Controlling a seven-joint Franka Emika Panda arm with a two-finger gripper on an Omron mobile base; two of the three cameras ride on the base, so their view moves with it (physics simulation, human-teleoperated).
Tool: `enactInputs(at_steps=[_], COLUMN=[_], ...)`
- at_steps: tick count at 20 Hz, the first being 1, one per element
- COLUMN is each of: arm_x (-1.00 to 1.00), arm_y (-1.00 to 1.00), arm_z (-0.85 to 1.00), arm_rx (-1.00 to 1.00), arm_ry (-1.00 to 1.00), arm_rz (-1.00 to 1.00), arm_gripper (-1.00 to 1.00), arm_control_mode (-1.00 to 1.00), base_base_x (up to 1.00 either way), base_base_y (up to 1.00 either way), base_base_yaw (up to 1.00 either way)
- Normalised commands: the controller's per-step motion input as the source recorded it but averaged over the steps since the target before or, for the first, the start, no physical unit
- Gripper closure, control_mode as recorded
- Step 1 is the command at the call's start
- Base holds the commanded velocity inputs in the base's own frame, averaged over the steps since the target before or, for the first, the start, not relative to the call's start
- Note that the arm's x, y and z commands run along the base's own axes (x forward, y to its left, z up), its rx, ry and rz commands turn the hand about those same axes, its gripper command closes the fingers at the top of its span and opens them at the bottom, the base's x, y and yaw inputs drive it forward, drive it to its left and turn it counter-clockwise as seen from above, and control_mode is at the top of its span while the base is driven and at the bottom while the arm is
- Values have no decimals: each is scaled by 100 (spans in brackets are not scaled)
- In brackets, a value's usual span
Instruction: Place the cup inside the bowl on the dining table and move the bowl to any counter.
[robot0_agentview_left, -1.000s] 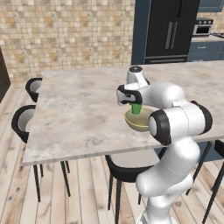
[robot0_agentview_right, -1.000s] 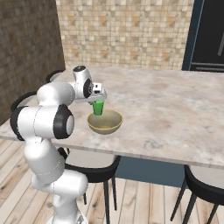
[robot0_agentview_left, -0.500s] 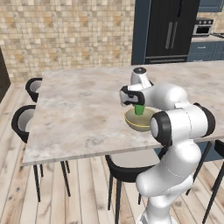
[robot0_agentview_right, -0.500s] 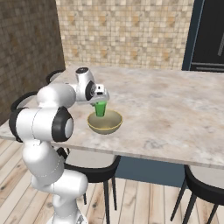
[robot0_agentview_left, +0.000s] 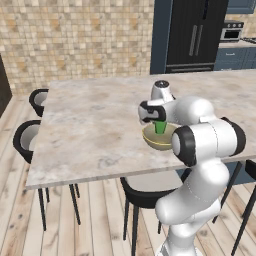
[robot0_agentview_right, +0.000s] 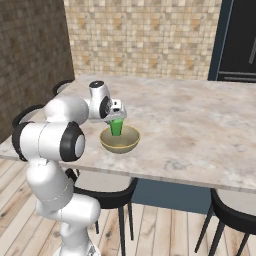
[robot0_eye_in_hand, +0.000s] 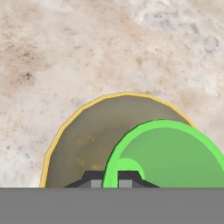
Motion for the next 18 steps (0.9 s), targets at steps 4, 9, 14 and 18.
enactInputs(at_steps=[4,9,14,18], arm_x=[0,-5,-10,-10], arm_y=[-3,-3,-4,-6], arm_z=[-22,-19,-16,-8], arm_rx=[0,0,0,0], arm_ry=[0,0,0,0], arm_rz=[2,1,1,2], arm_gripper=[100,100,100,100], arm_control_mode=[-100,-100,-100,-100], base_base_x=[0,0,0,0], base_base_y=[0,0,0,0], base_base_yaw=[0,0,0,0])
